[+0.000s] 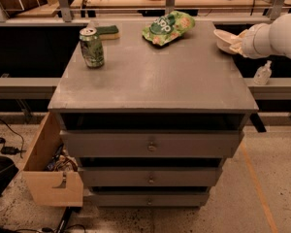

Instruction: Move paper bowl near green can

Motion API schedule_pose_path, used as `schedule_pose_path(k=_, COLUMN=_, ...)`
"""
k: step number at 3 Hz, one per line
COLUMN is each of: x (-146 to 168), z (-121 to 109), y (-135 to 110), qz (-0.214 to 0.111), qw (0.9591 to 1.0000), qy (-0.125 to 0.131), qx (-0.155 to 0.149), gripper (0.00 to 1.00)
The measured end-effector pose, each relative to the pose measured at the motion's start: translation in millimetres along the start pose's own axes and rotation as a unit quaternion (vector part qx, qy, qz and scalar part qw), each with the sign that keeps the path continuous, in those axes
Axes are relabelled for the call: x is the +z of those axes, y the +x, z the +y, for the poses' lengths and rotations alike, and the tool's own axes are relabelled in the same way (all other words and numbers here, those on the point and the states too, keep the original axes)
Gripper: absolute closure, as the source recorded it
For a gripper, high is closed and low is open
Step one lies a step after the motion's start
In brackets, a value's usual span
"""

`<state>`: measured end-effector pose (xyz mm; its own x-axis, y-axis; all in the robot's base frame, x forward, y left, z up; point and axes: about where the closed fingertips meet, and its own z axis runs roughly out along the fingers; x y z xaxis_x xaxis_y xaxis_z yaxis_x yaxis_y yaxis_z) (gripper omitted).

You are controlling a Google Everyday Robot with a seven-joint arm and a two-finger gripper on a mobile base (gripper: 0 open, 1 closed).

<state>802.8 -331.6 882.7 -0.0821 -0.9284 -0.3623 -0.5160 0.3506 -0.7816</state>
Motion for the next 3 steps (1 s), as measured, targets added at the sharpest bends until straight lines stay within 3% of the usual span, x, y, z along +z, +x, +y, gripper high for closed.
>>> schedule_pose_path(k=1, x=-17, z=-32, y=-14, qz=0.013, qw=0.9983, qy=0.007, qx=-0.056, gripper=1.0)
schedule_pose_path(k=2, x=-47, z=-58, y=-44, qz=-0.002, qw=0.9931, qy=0.025, qx=-0.114, gripper=1.0)
schedule_pose_path(k=3, x=-62, z=-52, y=-70, qz=-0.028, qw=0.9895, qy=0.03, qx=-0.139, gripper=1.0)
